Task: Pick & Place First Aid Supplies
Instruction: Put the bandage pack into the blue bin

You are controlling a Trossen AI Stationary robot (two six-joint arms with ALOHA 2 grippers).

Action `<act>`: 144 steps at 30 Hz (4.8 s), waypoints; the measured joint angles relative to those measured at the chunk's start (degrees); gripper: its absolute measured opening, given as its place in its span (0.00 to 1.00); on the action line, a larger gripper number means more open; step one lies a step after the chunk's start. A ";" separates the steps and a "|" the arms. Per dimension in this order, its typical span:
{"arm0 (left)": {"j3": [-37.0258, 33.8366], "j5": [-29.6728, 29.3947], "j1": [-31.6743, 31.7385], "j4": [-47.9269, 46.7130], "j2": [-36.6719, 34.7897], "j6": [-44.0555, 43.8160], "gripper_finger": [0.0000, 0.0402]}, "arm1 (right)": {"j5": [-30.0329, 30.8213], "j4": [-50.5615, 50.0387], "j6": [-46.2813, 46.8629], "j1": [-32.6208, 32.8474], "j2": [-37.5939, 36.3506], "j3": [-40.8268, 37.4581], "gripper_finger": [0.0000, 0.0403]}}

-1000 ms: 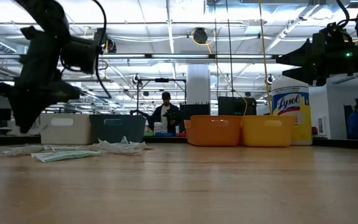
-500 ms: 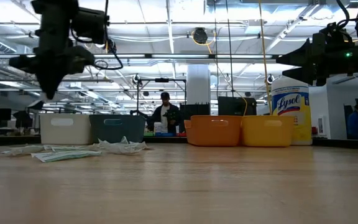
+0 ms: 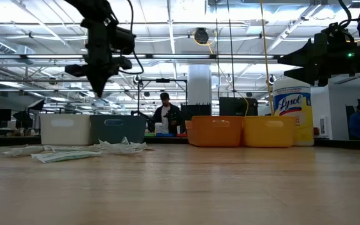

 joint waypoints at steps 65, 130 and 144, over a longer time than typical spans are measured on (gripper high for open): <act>-15.62 2.86 -18.11 7.64 -7.44 65.72 0.57 | -0.02 0.00 0.00 -0.02 0.00 0.00 0.97; -31.58 -0.29 -29.03 21.75 -17.62 40.20 0.01 | 0.00 0.00 -0.02 0.00 0.00 0.01 0.97; -21.38 -0.22 -28.15 14.64 -17.93 6.11 0.01 | -0.02 0.00 -0.01 -0.02 -0.01 0.00 0.97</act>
